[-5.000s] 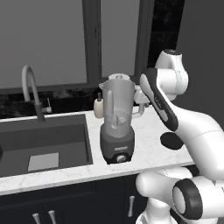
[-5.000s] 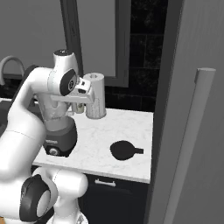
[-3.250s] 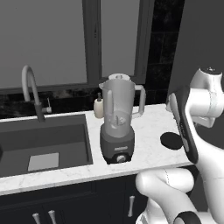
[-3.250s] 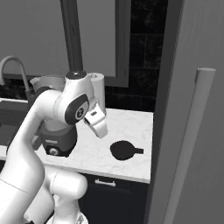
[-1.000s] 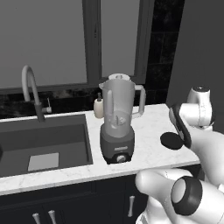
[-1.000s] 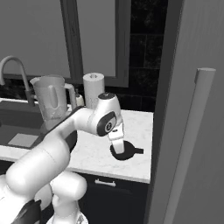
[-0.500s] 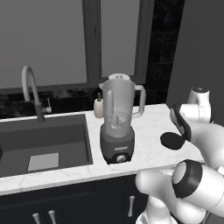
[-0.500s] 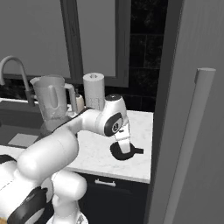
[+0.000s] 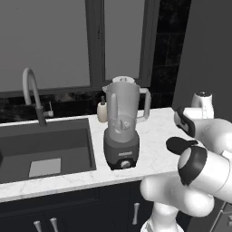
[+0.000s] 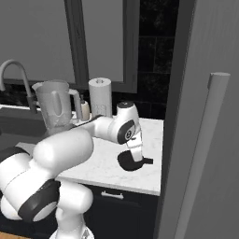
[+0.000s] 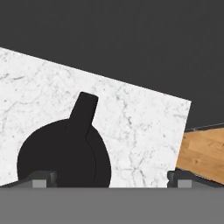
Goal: Close the lid blender by securely placing the lid on top.
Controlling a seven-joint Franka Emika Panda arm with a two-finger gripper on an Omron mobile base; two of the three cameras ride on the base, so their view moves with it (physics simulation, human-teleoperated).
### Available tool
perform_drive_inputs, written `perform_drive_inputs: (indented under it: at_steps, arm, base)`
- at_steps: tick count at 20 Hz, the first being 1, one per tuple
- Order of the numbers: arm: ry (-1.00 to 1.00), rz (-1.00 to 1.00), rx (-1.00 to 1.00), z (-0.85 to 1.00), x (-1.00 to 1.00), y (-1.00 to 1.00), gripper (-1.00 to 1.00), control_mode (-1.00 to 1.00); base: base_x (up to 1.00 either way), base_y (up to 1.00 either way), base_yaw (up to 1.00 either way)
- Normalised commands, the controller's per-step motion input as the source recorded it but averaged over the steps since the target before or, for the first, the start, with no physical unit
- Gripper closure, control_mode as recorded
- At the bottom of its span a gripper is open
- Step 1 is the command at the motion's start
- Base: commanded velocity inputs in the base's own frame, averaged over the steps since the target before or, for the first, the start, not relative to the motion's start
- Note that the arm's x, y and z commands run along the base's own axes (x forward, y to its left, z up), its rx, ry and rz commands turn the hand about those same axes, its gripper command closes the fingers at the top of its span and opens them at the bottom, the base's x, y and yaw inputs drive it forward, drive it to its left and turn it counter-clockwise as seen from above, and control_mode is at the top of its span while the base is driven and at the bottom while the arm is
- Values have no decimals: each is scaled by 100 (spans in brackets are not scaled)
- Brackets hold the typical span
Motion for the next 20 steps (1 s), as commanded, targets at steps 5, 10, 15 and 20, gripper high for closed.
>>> perform_drive_inputs:
  at_steps: [5, 10, 15, 20]
  arm:
    - [0, 0, 0, -24, 4, -1, -100, -100]
    - [0, -3, 0, -12, 0, -7, -100, -100]
    - [0, -5, 0, -12, 10, -5, -100, -100]
    - [0, -1, 0, -22, 24, -4, -100, -100]
  base:
    - [0, 0, 0]
    - [0, 0, 0]
    - [0, 0, 0]
    - [0, 0, 0]
